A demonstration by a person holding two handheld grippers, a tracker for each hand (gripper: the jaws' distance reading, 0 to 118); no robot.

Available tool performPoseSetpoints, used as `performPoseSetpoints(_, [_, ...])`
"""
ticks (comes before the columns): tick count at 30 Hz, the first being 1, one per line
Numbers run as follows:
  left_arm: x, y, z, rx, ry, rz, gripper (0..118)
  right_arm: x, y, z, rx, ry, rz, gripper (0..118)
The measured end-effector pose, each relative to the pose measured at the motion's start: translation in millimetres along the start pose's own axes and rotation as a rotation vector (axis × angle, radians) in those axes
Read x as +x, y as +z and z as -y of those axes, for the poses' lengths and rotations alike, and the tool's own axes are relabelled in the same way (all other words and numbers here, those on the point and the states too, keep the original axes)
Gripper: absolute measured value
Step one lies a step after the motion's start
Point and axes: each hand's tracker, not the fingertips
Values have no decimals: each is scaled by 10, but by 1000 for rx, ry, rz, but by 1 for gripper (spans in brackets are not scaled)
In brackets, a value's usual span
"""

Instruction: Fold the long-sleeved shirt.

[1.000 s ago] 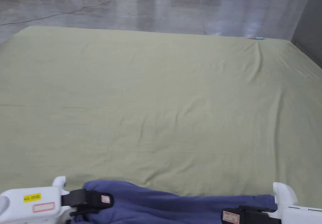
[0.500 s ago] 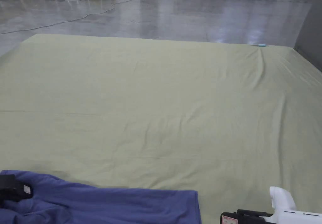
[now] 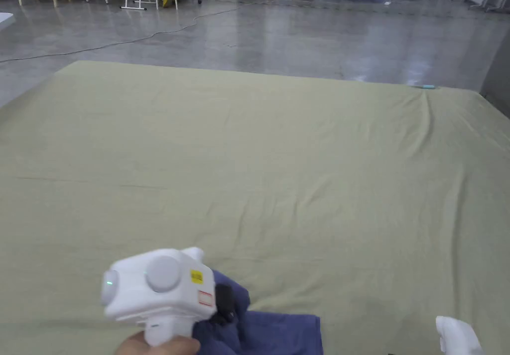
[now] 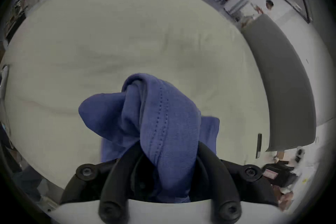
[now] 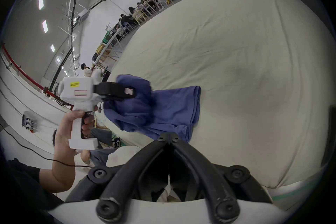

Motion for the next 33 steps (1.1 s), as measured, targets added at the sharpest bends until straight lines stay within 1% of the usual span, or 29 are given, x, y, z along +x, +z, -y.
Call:
performPoseSetpoints(2, [103,-243,78,-21,6,-5,16,21,36,19,-1,3,10,0])
performPoseSetpoints(3, [136,-352,112,-49,15,2,19,37,48,29,-4,1,18,0])
performPoseSetpoints(4, [145,-421,128,-48,18,-2,30,52,56,38,-8,-2,22,0])
performPoseSetpoints(5, [151,-477,143,-47,19,-4,61,66,65,55,-11,-5,25,0])
performPoseSetpoints(7, [201,-486,191,7,-13,24,80,88,71,92,-19,-8,28,0])
performPoseSetpoints(8, [200,-454,179,15,-5,68,88,97,68,109,-22,-8,29,0])
performPoseSetpoints(9, [186,-385,171,11,20,139,105,106,61,127,-24,-9,29,0])
performPoseSetpoints(10, [210,-276,173,22,58,186,111,116,54,140,-26,-11,29,0])
performPoseSetpoints(11, [180,-133,154,65,101,231,111,130,45,155,-26,-15,29,0])
performPoseSetpoints(13, [108,105,126,124,124,297,110,166,29,171,-25,-30,22,0])
performPoseSetpoints(14, [119,252,121,142,138,317,109,183,20,176,-23,-40,18,0])
performPoseSetpoints(15, [70,381,122,161,141,317,102,198,11,179,-22,-50,14,0])
performPoseSetpoints(16, [27,476,148,187,136,309,81,209,5,180,-21,-56,10,0])
performPoseSetpoints(17, [-10,570,168,243,123,264,31,218,2,179,-21,-61,8,0])
performPoseSetpoints(18, [23,611,198,275,103,194,0,220,2,177,-20,-65,7,0])
performPoseSetpoints(19, [30,594,222,278,77,91,0,220,3,175,-18,-66,7,0])
performPoseSetpoints(20, [32,563,248,283,51,15,0,222,4,172,-16,-67,7,0])
performPoseSetpoints(21, [30,478,281,239,-4,-36,0,224,9,166,-14,-67,6,0])
performPoseSetpoints(22, [65,387,318,211,-30,-38,0,225,14,161,-12,-68,6,0])
performPoseSetpoints(24, [119,203,426,139,-34,-57,0,230,28,154,-7,-69,4,0])
performPoseSetpoints(25, [175,126,495,119,-49,-38,0,230,38,152,-6,-71,6,0])
performPoseSetpoints(27, [357,-35,623,88,-109,2,0,243,69,151,4,-76,14,0])
performPoseSetpoints(30, [702,-333,780,28,-219,7,0,286,112,153,16,-100,21,0])
performPoseSetpoints(31, [803,-448,815,8,-253,-3,0,301,120,155,16,-107,25,0])
performPoseSetpoints(33, [1019,-708,884,-27,-315,-71,0,316,140,166,18,-117,40,0])
